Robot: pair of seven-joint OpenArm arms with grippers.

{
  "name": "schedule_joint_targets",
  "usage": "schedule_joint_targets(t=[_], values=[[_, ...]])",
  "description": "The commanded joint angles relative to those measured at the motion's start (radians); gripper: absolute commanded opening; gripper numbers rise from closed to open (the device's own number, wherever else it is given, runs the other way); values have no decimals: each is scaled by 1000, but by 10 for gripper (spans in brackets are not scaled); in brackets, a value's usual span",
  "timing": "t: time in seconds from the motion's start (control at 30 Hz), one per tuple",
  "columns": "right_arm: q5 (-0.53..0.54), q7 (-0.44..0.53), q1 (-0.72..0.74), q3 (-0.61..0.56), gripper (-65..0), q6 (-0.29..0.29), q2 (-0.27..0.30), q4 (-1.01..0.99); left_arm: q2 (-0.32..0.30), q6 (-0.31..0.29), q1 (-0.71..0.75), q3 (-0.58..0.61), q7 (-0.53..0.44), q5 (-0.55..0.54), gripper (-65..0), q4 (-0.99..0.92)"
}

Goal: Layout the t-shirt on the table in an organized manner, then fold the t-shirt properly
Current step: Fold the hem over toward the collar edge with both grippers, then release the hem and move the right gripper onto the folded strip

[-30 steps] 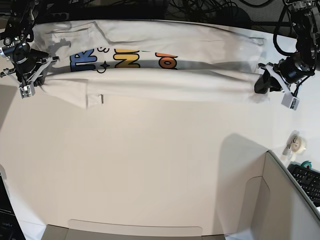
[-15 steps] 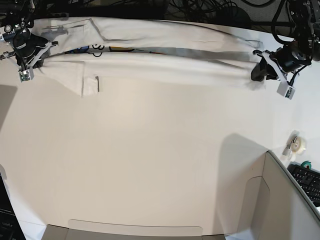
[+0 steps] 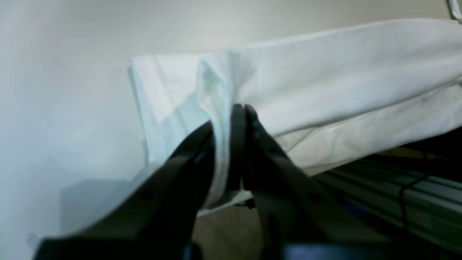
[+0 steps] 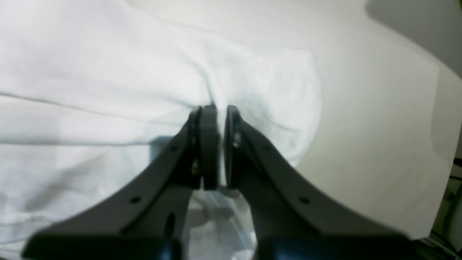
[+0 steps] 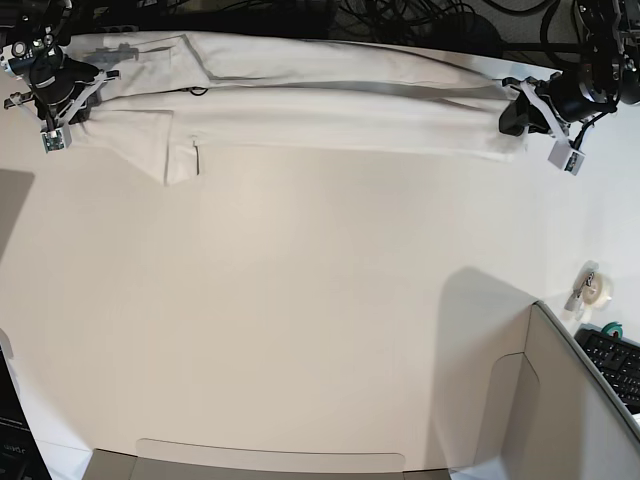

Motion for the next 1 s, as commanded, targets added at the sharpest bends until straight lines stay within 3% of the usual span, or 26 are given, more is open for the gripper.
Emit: schedule_joint_targets(t=[0.0, 0.17, 0.33, 0.43, 0.63, 0.97], values=[[-5, 14, -5, 8, -650, -5, 6, 13, -16, -1, -1, -3, -9, -8, -649, 12], [-5, 14, -5, 8, -650, -5, -5, 13, 10, -1, 11, -8, -9, -7, -638, -11], [-5, 14, -2, 8, -650, -8, -6, 13, 24, -1, 10, -6, -7, -7, -501, -48], [-5, 14, -1, 9, -552, -8, -6, 13, 24, 0, 11, -12, -7, -7, -434, -61], [-5, 14, 4, 11, -388, -8, -6, 19, 24, 0, 10, -14, -7, -8, -429, -61], [-8, 16, 55, 17, -369, -8, -2, 70, 24, 0, 7, -15, -7, -14, -428, -51]])
